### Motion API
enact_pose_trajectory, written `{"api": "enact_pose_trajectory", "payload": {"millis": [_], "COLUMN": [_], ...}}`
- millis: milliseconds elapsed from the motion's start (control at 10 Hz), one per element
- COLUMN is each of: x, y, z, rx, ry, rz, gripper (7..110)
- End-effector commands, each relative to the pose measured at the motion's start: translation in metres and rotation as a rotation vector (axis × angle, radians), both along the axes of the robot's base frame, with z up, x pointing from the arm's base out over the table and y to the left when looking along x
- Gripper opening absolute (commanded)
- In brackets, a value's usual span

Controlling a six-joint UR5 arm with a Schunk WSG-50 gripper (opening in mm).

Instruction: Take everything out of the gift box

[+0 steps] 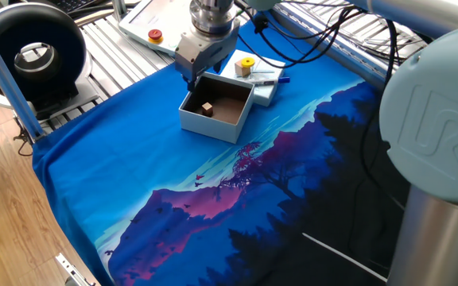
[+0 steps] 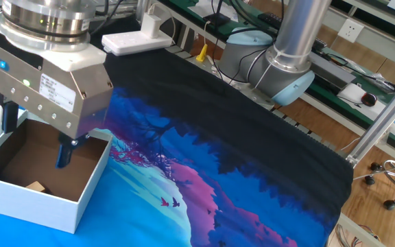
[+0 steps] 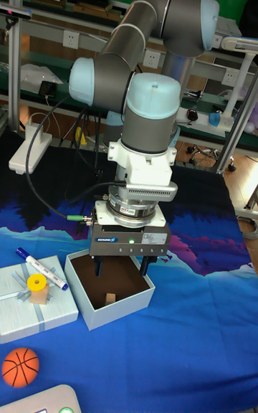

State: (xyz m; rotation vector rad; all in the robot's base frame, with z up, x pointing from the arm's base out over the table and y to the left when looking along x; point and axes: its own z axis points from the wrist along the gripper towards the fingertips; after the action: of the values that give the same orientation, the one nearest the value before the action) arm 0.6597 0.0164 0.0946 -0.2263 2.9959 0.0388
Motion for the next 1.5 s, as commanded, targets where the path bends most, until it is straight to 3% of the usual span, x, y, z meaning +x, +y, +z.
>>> {"api": "enact_pose_trajectory", "payload": {"millis": [0, 100, 200, 300, 400, 500, 600, 700, 800, 900, 1000, 1100, 1200, 1400], "x": [0.003, -0.003, -0.005, -0.002, -0.002, -0.003, -0.001, -0.002, -0.006, -0.011, -0.012, -0.010, -0.007, -0.004], "y": [0.000, 0.010, 0.006, -0.001, -0.008, -0.005, 0.005, -0.006, -0.004, 0.009, 0.014, 0.004, 0.002, 0.003], "z": [-0.002, -0.002, -0.004, -0.004, -0.004, 0.001, 0.003, 0.002, 0.005, 0.007, 0.007, 0.006, 0.008, 0.014], "rx": [-0.016, 0.023, 0.014, -0.010, -0.046, -0.038, 0.006, -0.040, -0.045, 0.006, 0.038, 0.012, 0.012, 0.024], "ry": [0.007, 0.023, 0.030, 0.022, 0.014, 0.018, 0.005, 0.015, 0.031, 0.043, 0.044, 0.039, 0.029, 0.020], "rz": [-0.039, 0.033, 0.049, -0.029, -0.047, -0.001, 0.027, -0.037, -0.034, 0.081, 0.145, 0.182, 0.199, 0.220], "gripper": [7, 22, 22, 22, 22, 22, 22, 22, 7, 7, 66, 66, 110, 110]}}
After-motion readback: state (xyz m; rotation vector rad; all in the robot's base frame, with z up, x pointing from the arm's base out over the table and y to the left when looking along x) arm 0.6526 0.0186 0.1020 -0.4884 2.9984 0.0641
